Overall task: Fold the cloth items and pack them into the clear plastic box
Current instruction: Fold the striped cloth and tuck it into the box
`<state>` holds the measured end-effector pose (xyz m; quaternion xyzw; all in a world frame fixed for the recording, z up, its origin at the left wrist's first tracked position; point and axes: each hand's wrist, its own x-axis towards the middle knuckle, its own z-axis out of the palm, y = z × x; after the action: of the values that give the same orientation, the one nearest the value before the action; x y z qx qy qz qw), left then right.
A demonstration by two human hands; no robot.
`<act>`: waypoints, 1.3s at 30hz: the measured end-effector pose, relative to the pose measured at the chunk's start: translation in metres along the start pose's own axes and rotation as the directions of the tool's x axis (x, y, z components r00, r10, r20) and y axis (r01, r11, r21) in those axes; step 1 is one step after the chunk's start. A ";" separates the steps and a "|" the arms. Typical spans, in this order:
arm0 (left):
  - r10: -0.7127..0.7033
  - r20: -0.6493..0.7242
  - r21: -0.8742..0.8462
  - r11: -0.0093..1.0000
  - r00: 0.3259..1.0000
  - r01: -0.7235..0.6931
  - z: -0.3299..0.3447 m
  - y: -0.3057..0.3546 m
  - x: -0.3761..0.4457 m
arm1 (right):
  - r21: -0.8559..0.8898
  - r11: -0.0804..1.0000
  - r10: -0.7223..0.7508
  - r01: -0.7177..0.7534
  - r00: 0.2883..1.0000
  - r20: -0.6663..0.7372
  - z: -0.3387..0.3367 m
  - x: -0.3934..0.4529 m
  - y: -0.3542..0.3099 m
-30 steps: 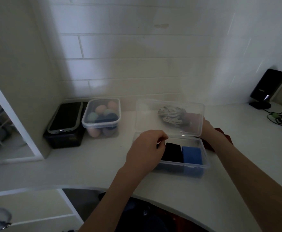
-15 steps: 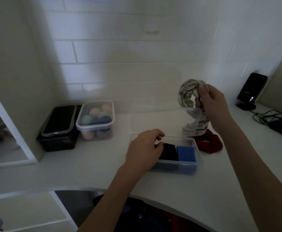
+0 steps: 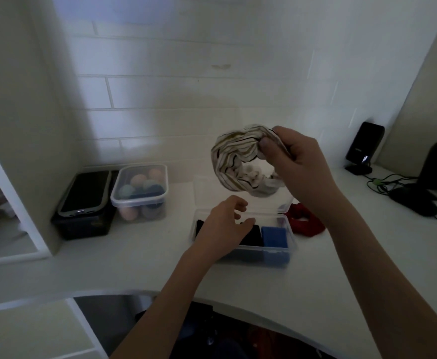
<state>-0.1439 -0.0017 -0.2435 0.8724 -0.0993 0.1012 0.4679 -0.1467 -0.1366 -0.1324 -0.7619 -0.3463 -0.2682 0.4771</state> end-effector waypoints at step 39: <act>0.043 -0.029 -0.982 0.183 0.999 -0.037 -0.049 0.012 0.017 | -0.125 0.970 0.226 -0.207 0.961 0.159 0.034 -0.040 0.017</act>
<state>-0.1347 0.0317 -0.2031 0.3697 -0.1647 0.0244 0.9141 -0.1552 -0.1217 -0.1854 -0.8401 -0.2857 -0.1657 0.4303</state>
